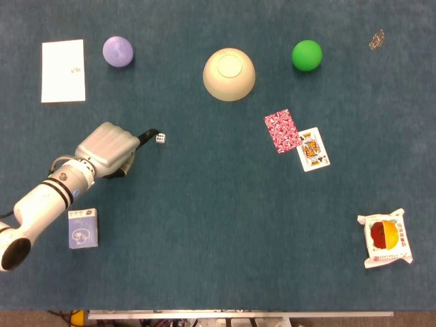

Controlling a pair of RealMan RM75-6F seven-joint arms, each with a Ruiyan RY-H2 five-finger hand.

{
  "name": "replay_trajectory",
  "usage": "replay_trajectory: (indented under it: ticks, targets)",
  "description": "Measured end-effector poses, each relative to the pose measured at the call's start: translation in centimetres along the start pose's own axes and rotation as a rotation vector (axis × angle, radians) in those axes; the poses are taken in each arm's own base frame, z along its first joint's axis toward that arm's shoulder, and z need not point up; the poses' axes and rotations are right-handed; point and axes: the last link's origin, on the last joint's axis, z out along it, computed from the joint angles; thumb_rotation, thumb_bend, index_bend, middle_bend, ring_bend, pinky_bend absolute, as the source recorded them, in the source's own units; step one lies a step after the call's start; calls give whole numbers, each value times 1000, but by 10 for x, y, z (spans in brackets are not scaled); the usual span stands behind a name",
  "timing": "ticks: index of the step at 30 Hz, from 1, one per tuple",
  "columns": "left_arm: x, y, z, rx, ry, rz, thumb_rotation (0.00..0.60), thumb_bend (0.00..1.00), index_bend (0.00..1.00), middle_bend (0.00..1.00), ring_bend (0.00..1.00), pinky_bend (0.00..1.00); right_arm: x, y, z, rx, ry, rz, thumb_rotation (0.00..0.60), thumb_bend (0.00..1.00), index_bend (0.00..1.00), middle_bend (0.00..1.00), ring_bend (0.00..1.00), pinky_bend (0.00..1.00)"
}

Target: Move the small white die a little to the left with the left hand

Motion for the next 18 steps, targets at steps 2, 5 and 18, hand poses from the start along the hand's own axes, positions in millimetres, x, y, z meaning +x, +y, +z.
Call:
replay_trajectory:
  ticks: [2,5,18]
  targets:
    - [2,-1,-4,2,13,-1,600,1000,55,965,935,965,1,1,0,-3,3,0,600,302,305,222,111,233]
    - [6,-4,-10,16,51,-7,600,1000,38,838,791,859,2,3,0,-13,9,-3,600,302,305,222,111,233]
    - [17,-50,-81,274,426,-160,600,740,17,390,328,371,8,14,1,-65,64,-16,600,300,305,222,110,233]
